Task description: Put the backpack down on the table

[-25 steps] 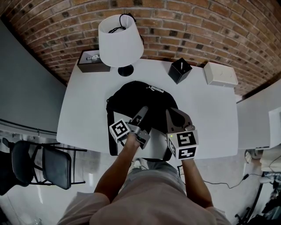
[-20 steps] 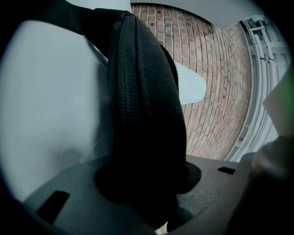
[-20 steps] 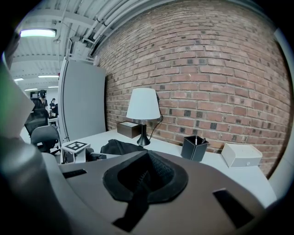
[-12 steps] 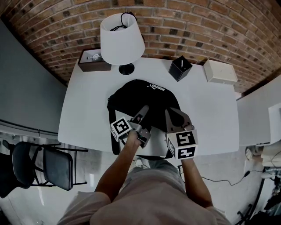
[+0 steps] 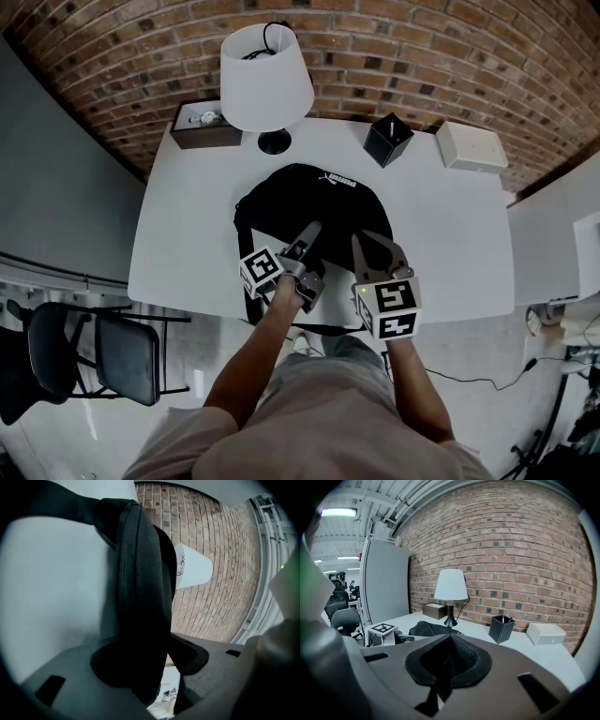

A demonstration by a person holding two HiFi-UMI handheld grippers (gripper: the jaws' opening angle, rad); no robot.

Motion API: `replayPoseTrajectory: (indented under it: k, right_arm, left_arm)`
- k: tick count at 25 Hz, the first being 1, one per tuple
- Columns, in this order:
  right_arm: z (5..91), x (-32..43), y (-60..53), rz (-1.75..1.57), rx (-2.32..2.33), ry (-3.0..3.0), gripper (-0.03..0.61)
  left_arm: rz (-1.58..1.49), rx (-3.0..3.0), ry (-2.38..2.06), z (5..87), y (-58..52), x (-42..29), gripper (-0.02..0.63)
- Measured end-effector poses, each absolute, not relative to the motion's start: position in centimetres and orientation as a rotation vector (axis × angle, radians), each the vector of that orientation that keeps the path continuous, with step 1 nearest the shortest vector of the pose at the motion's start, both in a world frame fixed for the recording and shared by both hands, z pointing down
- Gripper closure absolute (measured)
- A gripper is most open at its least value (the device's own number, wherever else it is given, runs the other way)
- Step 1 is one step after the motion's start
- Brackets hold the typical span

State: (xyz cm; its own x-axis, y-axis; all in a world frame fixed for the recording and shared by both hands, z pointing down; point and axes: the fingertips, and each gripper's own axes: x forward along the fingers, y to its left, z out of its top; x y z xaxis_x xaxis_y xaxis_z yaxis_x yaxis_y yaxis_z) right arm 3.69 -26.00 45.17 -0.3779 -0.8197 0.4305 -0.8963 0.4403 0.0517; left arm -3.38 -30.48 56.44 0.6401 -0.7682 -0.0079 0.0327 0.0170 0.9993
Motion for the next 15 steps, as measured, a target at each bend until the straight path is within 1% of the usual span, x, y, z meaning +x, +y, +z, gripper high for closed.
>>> replayPoseTrajectory:
  k: [5, 15]
  right_arm:
    - [45.1, 3.6, -25.3, 0.263, 1.468, -2.295, 0.578]
    - [45.0, 2.7, -24.3, 0.266, 1.467, -2.305, 0.578]
  left_arm:
    - [-0.689, 1.427, -0.662, 56.6, -29.8, -3.8, 0.394]
    - [-0.686, 1.412, -0.656, 56.7, -28.5, -4.6, 0.393]
